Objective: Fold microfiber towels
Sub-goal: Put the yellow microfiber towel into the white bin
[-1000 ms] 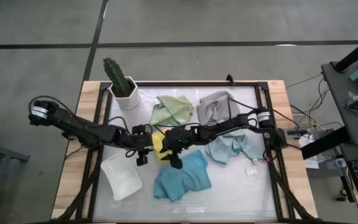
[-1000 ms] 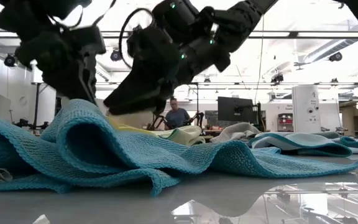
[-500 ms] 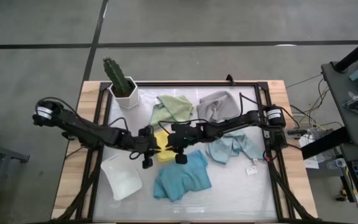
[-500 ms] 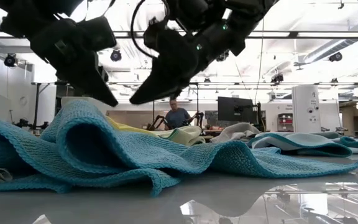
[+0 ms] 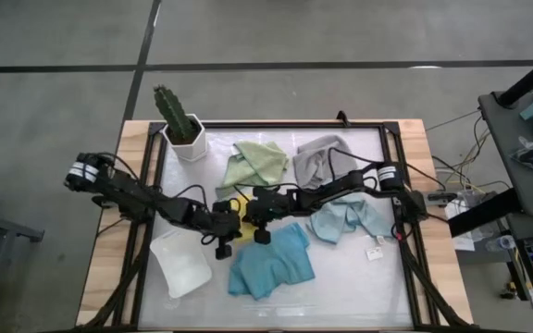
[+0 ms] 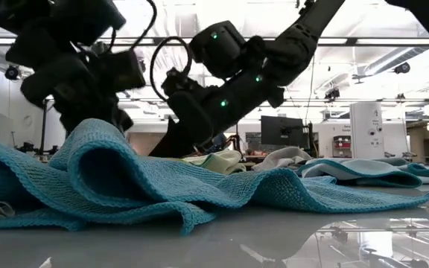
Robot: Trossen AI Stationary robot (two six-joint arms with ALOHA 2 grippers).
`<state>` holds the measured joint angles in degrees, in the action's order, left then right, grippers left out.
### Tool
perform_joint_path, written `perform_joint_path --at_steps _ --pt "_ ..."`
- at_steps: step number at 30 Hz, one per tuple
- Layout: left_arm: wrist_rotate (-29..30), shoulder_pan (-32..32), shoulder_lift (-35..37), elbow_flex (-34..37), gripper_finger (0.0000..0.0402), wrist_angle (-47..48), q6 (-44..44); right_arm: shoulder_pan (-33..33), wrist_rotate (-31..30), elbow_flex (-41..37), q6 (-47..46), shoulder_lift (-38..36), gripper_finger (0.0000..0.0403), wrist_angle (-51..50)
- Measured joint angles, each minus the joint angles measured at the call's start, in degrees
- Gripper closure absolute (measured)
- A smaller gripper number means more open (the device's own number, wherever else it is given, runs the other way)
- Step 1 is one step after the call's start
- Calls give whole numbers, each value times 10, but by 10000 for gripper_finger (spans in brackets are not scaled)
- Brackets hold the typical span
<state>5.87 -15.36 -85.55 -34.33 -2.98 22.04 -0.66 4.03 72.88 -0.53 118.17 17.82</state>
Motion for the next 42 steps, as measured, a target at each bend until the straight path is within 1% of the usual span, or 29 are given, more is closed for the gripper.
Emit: perform_joint_path --at_steps 4,9,17,24,26,29,32,36,42 --pt "-19 -2 -24 -1 401 -2 5 15 -1 -1 -3 4 394 -7" --pt "-22 -2 -22 -1 401 1 5 24 1 -3 -3 4 394 -12" --pt "-28 -2 42 0 401 25 1 25 5 -5 6 -16 394 -18" --pt "-25 -2 122 1 402 107 -2 26 5 -5 23 -45 394 -43" --pt "-1 -1 140 1 402 132 -4 28 5 -5 31 -52 394 -43" --pt "81 0 162 9 402 152 -13 32 7 -5 42 -54 394 -36" --pt "130 7 166 21 402 151 -29 41 6 -5 45 -49 394 -28" --pt "158 27 148 26 401 147 -33 51 5 -9 36 -38 394 0" --pt "162 57 90 25 401 120 -44 57 4 -15 35 -28 394 19"
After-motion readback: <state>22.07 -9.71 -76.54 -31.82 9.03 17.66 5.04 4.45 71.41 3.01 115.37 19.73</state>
